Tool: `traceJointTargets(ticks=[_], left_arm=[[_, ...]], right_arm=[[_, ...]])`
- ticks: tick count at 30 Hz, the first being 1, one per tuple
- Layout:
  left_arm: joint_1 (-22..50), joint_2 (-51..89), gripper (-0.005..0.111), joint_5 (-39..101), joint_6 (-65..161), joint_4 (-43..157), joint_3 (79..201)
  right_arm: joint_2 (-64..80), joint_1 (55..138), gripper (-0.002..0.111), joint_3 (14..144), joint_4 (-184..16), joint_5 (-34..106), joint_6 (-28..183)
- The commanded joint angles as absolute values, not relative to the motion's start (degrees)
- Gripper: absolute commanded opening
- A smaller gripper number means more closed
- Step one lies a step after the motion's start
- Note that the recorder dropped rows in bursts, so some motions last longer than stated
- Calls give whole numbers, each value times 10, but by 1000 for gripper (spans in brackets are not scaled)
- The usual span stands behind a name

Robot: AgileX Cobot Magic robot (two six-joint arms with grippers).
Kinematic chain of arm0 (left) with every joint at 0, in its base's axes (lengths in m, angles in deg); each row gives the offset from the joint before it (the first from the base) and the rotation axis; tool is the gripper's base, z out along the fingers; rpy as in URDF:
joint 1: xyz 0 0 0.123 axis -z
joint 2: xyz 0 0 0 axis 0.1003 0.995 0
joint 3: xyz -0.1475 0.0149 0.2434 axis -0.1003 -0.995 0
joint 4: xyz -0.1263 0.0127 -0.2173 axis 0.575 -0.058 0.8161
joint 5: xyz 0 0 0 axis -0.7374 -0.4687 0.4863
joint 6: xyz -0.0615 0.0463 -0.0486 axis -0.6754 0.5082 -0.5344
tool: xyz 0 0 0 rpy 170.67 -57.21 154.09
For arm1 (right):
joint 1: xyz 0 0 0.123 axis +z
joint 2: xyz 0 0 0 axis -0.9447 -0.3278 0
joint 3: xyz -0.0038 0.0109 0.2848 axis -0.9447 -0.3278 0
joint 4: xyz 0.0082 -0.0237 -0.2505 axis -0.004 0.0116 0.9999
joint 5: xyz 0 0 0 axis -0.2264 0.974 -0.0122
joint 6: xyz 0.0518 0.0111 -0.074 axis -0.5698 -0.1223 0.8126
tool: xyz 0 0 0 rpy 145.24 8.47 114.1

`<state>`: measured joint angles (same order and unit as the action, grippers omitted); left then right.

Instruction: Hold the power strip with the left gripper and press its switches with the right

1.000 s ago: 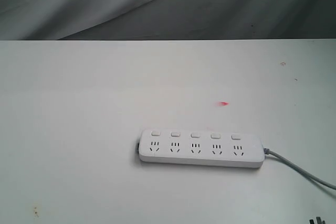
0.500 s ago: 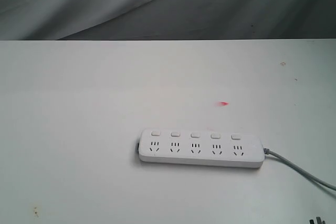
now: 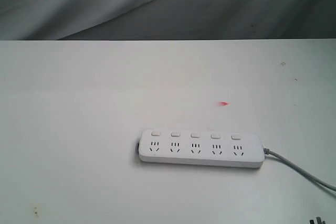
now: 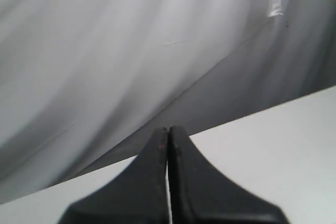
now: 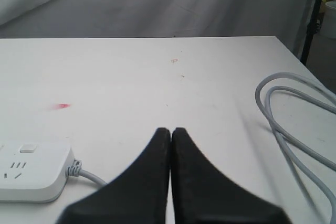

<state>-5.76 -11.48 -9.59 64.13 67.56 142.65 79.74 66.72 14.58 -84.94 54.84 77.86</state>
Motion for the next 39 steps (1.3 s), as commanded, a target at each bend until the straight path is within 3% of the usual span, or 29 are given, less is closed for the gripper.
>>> traceJointTargets(ticks=[1,10,19,25,30,33,39], left_arm=[[-58,-64,1,-135,768,783,1470],[-58,-16,1,-209,871,865,1460],[-58,43,1,-209,900,970,1372],[-58,77,1,-209,1150,1119,1325],[-164,101,1,-222,1307,1289,1275],[-246,105,1,-321,1483,1382,1227],[-309,105,1,-386,1563,1314,1172]], right_arm=[[799,662,0,144,-850,545,778],[799,662,0,144,-850,545,778],[799,662,0,144,-850,545,778],[799,662,0,144,-850,545,778],[799,662,0,144,-850,545,778],[799,662,0,144,-850,545,778],[799,662,0,144,-850,545,778]])
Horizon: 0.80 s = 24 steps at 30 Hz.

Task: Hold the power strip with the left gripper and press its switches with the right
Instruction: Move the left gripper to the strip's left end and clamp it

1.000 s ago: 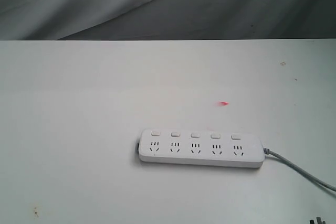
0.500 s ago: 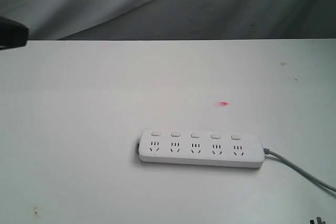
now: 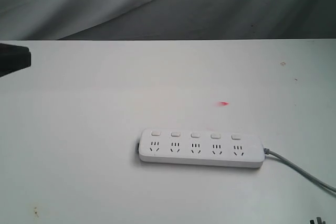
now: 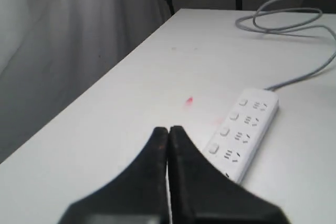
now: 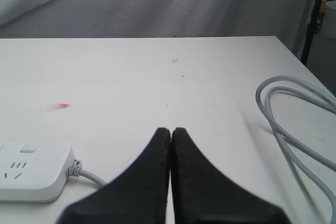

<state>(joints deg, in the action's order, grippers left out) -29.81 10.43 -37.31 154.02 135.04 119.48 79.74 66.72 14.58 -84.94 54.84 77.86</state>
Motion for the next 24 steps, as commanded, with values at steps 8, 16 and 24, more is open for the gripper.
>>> traceJointTargets(ticks=[8,16,24], left_arm=[[-309,105,1,-386,1598,1238,1154],[-309,105,1,-345,1598,1229,1154],[-309,105,1,-350,1606,1208,1154]], right_arm=[[799,662,0,144,-850,545,778],[799,662,0,144,-850,545,778],[799,662,0,144,-850,545,778]])
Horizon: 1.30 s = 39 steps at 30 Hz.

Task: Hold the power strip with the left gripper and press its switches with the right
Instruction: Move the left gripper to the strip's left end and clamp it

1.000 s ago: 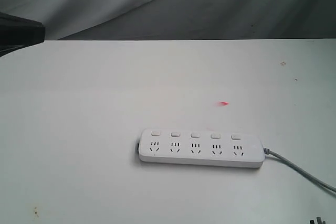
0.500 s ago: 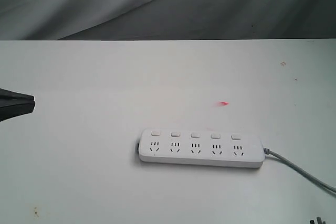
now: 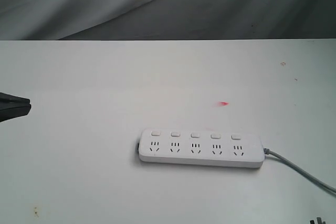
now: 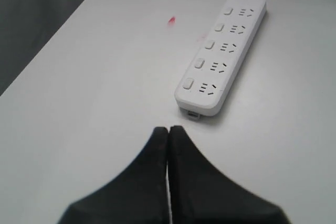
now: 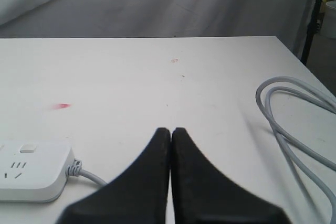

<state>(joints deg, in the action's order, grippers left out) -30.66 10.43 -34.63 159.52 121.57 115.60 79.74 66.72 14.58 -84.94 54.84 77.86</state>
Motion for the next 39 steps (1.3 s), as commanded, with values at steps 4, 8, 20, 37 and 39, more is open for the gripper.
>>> traceJointTargets(ticks=[4,8,20,37,39], left_arm=[[-308,105,1,-373,1610,1210,1154],[-308,105,1,-386,1610,1191,1154],[-239,248,35,-386,1610,1055,1201],[-109,544,93,-367,1610,1034,1439],[-95,563,93,-367,1610,1034,1451]], right_arm=[[799,662,0,144,-850,545,778],[799,662,0,144,-850,545,778],[799,662,0,144,-850,545,778],[799,662,0,144,-850,545,778],[799,662,0,144,-850,545,778]])
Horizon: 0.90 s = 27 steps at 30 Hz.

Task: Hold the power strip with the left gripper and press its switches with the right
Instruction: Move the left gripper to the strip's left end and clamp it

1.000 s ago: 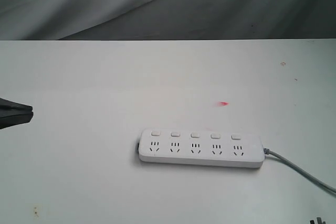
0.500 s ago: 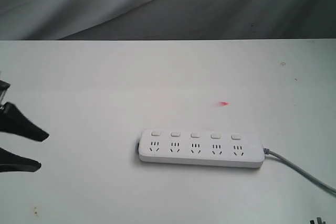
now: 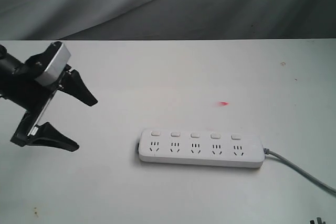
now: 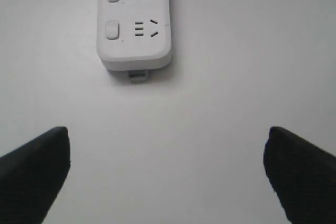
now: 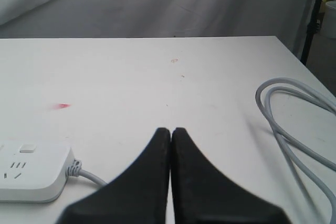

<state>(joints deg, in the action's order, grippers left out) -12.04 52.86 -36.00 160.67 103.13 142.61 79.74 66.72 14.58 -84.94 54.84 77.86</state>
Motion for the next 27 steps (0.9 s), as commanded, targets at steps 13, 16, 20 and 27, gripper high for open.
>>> traceJointTargets(ticks=[13,16,20,27], left_arm=[[31,627,93,-261,1610,1093,1456],[56,645,93,-225,1610,1087,1457],[69,655,93,-177,1610,1095,1457],[68,709,93,-240,1610,1098,1535]], right_arm=[[799,662,0,144,-850,545,778],[799,662,0,144,-850,545,778],[799,662,0,144,-850,545,778],[799,662,0,144,-850,545,778]])
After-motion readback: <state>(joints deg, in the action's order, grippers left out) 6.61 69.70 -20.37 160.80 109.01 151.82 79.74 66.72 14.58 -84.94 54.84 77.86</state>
